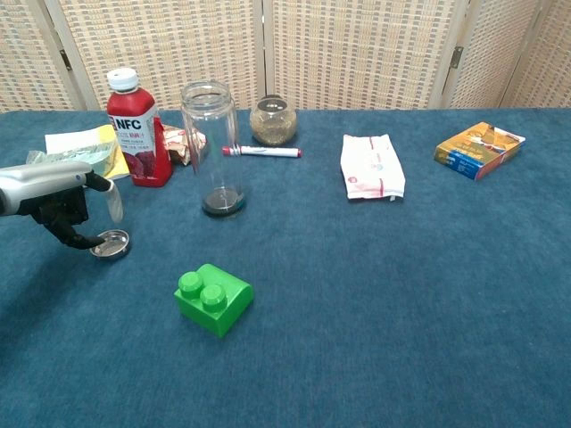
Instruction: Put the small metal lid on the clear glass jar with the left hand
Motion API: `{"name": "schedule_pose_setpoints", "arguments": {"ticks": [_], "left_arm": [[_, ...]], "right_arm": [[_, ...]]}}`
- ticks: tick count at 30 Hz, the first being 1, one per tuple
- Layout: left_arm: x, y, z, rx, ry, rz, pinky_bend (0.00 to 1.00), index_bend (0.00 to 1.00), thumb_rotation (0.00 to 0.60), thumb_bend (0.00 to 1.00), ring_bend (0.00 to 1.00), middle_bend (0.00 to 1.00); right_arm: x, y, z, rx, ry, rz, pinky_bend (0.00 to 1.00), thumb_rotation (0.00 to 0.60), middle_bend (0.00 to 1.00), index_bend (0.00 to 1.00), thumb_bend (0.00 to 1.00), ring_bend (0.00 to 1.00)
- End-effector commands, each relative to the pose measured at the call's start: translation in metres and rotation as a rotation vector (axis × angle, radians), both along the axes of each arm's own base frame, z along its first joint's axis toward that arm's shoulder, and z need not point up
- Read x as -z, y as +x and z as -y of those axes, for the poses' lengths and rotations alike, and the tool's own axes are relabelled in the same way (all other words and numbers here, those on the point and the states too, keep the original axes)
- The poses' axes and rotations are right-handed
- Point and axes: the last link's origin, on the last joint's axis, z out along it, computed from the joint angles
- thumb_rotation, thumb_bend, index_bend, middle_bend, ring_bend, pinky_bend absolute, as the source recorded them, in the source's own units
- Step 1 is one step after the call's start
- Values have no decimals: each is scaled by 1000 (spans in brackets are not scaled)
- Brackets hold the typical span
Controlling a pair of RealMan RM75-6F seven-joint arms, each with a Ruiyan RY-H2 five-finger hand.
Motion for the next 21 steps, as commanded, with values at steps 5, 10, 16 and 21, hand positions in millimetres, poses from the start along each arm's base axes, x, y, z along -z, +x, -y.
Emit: {"name": "schedule_pose_setpoints", "arguments": {"ticks": [5, 10, 16, 21], "left_arm": [[5, 0, 0, -13, -11, 4, 996, 439, 600, 324, 915, 987], [10, 1, -1, -14, -9, 10, 996, 451, 600, 324, 917, 987], [13, 0, -5, -26, 3, 16, 996, 486, 600, 325, 921, 992], [14, -2, -6, -33, 7, 19, 996, 510, 600, 325, 923, 997]], "right_arm": [[-1, -1, -2, 4, -1, 0, 279, 600, 200, 49, 441, 115], [-1, -2, -2, 7, -1, 0, 280, 600, 200, 49, 441, 115], [-3, -3, -5, 14, -7, 0, 279, 600, 200, 49, 442, 115], [-3, -3, -6, 14, -11, 0, 279, 600, 200, 49, 441, 115]]}}
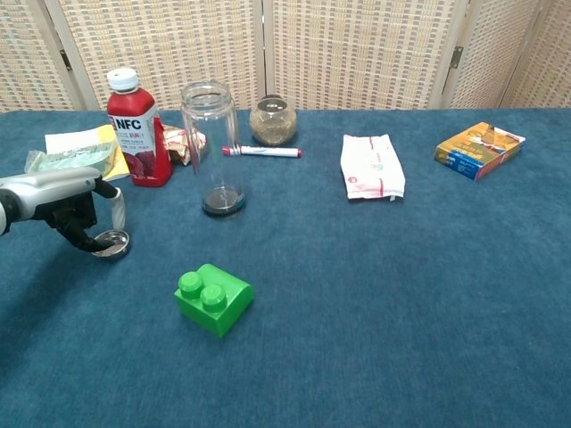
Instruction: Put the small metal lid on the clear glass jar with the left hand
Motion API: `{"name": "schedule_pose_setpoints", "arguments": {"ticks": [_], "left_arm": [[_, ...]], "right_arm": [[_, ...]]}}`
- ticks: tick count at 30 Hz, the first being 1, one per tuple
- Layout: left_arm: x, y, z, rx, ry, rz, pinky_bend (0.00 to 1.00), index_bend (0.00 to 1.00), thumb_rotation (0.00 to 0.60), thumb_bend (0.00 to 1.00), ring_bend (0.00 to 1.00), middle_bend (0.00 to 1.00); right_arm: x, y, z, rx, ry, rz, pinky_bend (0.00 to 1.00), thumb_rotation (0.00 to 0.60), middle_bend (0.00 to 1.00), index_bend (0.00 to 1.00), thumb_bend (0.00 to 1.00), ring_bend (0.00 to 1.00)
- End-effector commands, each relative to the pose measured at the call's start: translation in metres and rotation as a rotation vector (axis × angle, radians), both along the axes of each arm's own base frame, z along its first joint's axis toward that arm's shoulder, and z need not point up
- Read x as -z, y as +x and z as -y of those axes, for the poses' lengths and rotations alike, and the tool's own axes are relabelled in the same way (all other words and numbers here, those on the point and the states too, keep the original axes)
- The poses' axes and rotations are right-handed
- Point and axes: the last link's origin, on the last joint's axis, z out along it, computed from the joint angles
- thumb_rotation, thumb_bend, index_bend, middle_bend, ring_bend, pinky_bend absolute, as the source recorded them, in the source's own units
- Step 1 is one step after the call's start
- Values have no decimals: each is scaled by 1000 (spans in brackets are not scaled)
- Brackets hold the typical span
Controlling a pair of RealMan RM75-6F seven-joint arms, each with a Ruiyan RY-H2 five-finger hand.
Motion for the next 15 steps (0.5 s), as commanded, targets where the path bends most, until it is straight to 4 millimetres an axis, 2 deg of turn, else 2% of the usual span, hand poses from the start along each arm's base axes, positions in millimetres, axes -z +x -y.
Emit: {"name": "schedule_pose_setpoints", "arguments": {"ticks": [1, 15], "left_arm": [[1, -1, 0, -4, -1, 1, 996, 515, 600, 325, 923, 997], [4, -8, -3, -22, -1, 0, 996, 545, 600, 410, 928, 1000]], "right_arm": [[0, 0, 0, -1, 0, 0, 280, 600, 200, 49, 441, 115], [0, 0, 0, 6, 1, 0, 279, 600, 201, 49, 442, 115]]}}
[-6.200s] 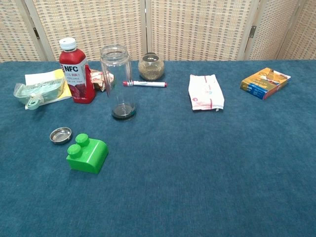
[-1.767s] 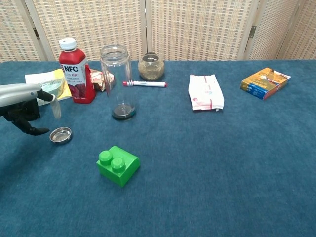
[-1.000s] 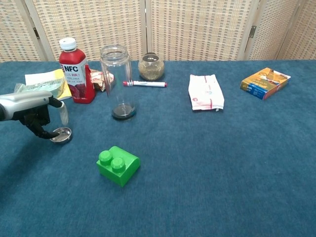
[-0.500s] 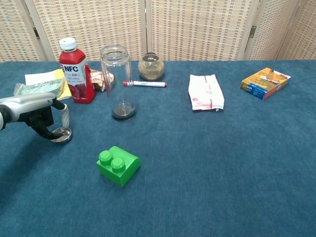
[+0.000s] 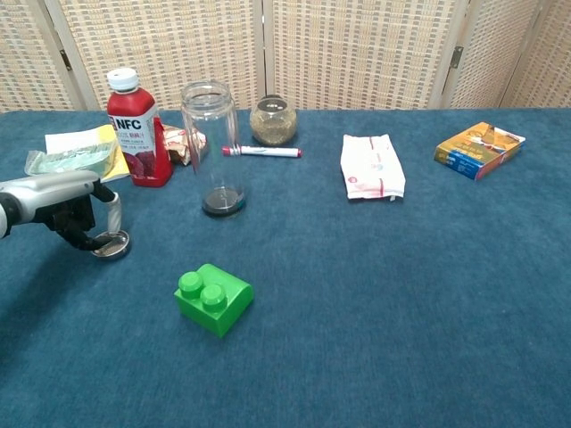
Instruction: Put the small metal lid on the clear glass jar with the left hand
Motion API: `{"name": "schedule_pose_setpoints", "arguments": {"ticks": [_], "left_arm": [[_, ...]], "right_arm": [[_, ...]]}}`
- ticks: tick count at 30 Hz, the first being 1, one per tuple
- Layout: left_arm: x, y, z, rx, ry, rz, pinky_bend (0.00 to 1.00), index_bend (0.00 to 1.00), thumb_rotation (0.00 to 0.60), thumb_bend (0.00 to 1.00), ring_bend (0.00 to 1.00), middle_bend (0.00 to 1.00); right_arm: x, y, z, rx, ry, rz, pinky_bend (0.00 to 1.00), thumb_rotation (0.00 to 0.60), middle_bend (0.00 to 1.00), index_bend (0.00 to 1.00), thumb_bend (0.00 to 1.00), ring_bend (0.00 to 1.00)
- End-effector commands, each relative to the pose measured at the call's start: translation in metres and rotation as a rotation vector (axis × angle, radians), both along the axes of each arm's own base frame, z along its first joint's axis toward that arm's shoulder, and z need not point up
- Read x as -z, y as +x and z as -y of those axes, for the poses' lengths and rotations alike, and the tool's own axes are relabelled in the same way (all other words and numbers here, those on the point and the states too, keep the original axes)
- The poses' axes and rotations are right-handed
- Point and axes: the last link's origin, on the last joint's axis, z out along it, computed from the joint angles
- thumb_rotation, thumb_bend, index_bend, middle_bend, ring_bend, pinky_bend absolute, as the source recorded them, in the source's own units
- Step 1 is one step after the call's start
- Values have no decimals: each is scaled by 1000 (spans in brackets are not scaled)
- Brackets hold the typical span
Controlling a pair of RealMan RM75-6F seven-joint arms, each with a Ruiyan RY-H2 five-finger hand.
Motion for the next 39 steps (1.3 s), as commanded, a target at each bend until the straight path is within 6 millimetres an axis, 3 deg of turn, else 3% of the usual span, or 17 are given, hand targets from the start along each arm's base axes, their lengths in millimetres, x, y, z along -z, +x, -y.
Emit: {"name": "schedule_pose_setpoints", "arguments": {"ticks": [1, 27, 33, 39], "left_arm": [[1, -1, -1, -4, 1, 2, 996, 550, 600, 410, 929, 1000], [-5, 2, 5, 24, 12, 18, 996, 617, 600, 441, 938, 1000], [-20, 10, 6, 53, 40, 35, 997, 617, 600, 440, 938, 1000], [-48, 31, 8, 122, 78, 64, 996, 614, 600, 441, 938, 1000]], "right_arm": [[0, 0, 0, 0, 0, 0, 279, 600, 201, 49, 442, 115], [2, 0, 2, 0, 1, 4, 279, 600, 201, 49, 442, 115], [3, 1, 3, -4, 4, 4, 279, 600, 201, 49, 441, 115], [3, 2, 6, -12, 6, 5, 279, 600, 201, 49, 442, 115]]}}
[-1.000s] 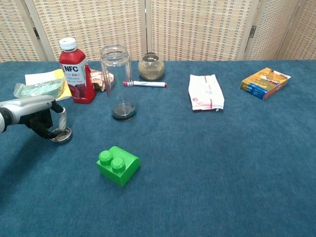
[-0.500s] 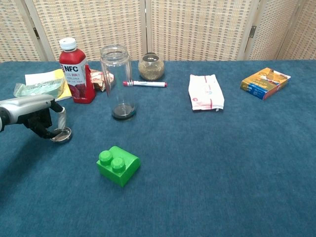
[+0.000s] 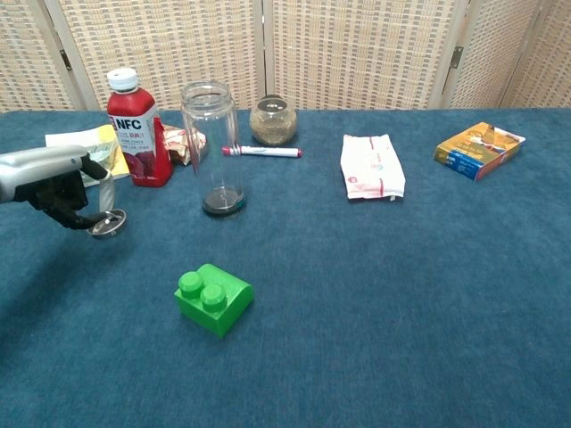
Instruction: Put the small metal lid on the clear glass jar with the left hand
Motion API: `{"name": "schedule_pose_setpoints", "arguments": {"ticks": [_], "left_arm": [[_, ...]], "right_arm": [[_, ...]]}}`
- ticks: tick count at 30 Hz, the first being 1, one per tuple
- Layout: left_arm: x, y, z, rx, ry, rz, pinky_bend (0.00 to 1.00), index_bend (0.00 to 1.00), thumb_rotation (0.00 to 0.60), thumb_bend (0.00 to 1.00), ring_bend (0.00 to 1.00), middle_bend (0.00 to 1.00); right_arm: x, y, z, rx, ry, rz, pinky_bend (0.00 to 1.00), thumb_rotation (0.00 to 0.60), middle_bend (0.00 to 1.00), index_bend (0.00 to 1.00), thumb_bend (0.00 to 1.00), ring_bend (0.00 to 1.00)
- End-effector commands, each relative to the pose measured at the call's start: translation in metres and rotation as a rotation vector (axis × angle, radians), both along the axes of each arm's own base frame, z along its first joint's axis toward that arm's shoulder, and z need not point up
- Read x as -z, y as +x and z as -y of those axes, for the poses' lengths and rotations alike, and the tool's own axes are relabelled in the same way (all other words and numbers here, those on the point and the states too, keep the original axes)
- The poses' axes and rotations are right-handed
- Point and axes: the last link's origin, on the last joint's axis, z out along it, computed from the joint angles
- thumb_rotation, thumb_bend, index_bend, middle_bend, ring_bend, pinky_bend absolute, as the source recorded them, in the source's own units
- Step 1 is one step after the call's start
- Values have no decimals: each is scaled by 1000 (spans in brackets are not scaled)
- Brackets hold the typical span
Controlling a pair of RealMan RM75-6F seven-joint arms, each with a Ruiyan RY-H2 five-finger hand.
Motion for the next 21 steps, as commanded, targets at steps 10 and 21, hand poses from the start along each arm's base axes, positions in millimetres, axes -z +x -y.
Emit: {"name": "schedule_pose_setpoints", "arguments": {"ticks": [10, 21], "left_arm": [[-65, 64, -4, 172, 85, 116, 996, 613, 600, 440, 939, 1000], [-89, 105, -28, 234, 122, 191, 997, 611, 600, 439, 940, 1000]], "right_arm": [[9, 6, 5, -21, 36, 0, 279, 600, 201, 49, 442, 115], [14, 12, 5, -46, 62, -4, 279, 600, 205, 49, 442, 115]]}}
